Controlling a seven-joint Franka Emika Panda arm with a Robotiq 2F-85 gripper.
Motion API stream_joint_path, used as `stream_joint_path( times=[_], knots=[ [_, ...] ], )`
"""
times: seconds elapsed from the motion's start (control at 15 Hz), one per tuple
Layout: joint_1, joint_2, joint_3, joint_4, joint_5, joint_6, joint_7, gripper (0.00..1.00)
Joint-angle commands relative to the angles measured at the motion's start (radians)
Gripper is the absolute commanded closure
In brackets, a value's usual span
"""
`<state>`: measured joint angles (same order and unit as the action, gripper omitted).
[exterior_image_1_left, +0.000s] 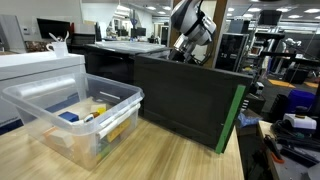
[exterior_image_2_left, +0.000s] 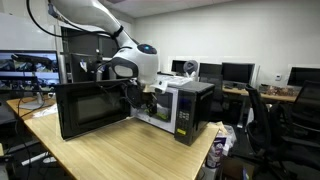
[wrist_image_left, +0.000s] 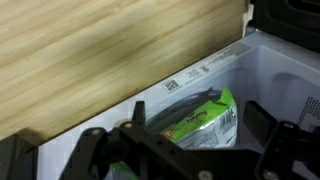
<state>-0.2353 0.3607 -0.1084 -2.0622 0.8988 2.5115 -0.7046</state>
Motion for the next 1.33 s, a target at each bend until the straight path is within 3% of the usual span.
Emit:
stream_joint_path(
  times=[0.0,0.33,0.53,0.8,0.93,1.0,1.2,1.27],
  knots=[
    [0.005,-0.074,-0.016,-0.129,-0.115,0.001,0.049,0.0],
    [-0.014,-0.192,-0.02,-0.354,-0.221,0.065,0.008,0.0],
    [-0.036,-0.266,0.008,-0.449,-0.085,0.173,-0.103,0.0],
    [-0.014,-0.306,0.013,-0.487,0.157,0.28,-0.28,0.0],
    [-0.001,-0.281,0.002,-0.491,0.102,0.319,-0.234,0.0],
    [-0.009,-0.273,-0.002,-0.463,0.103,0.271,-0.229,0.0],
    [-0.007,-0.271,-0.002,-0.473,0.103,0.289,-0.229,0.0],
    [-0.01,-0.282,0.009,-0.464,0.18,0.302,-0.292,0.0]
  ],
)
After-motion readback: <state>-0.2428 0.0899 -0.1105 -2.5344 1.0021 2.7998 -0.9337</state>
